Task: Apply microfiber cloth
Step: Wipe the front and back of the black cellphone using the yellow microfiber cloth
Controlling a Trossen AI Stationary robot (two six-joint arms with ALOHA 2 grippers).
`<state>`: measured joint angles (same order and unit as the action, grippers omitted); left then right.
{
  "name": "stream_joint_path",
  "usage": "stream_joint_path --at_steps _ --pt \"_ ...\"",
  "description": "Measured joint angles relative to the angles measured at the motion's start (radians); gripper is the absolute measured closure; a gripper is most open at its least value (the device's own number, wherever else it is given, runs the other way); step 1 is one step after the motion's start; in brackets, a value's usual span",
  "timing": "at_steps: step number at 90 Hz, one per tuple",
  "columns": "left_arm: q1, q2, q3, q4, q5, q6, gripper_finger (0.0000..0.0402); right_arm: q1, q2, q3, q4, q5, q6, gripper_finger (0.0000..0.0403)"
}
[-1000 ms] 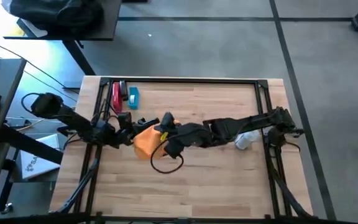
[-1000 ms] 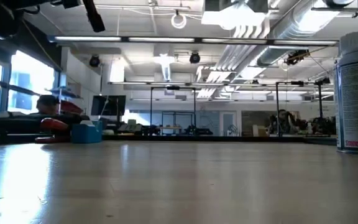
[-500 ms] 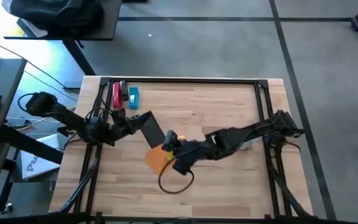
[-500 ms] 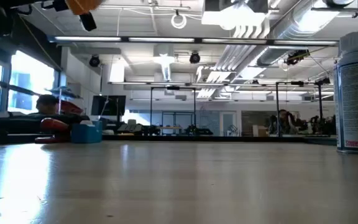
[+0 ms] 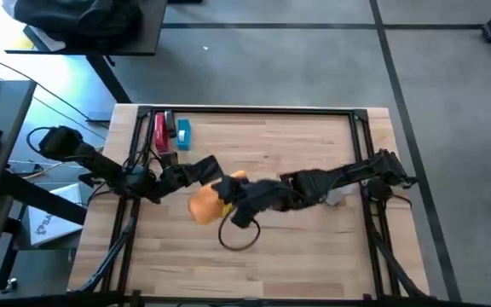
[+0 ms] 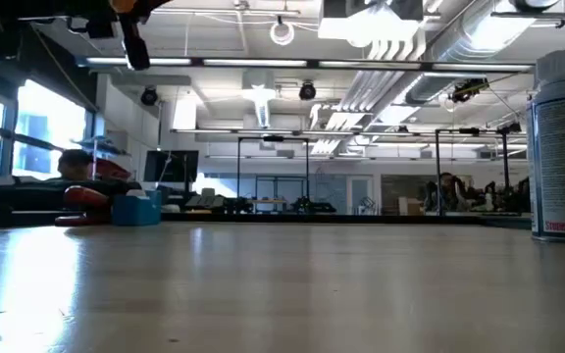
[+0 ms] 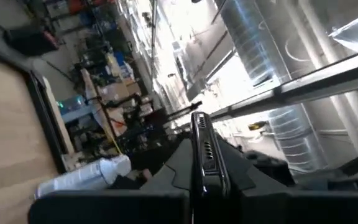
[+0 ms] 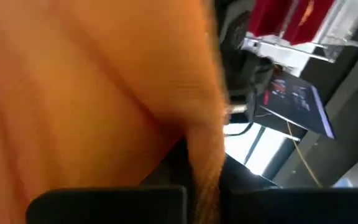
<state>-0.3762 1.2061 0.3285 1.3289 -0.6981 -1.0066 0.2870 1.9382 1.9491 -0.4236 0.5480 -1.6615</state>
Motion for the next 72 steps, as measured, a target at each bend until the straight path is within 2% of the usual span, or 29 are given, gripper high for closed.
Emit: stream_joint_path --at_steps 15,29,39,52,72 --pt "-0.025 0.026 0.007 -0.001 0.038 -0.054 0.0394 -0.029 0.047 0.0 0.01 -0.085 -0.097 0.0403" --pt "-0.048 0.026 0.005 -0.02 0.035 -0.051 0.0394 -0.021 0.098 0.0 0.052 -0.111 -0.178 0.0403" --pt "-0.054 0.026 0.005 -0.026 0.034 -0.051 0.0394 -0.014 0.105 0.001 0.065 -0.187 -0.146 0.0403" --pt "-0.053 0.025 0.005 -0.022 0.022 -0.049 0.0394 0.01 0.106 0.001 0.031 -0.234 -0.133 0.0403" --pt "-0.05 -0.016 0.005 -0.013 -0.004 0.037 0.0394 0.077 0.109 0.001 -0.047 -0.233 -0.017 0.0403"
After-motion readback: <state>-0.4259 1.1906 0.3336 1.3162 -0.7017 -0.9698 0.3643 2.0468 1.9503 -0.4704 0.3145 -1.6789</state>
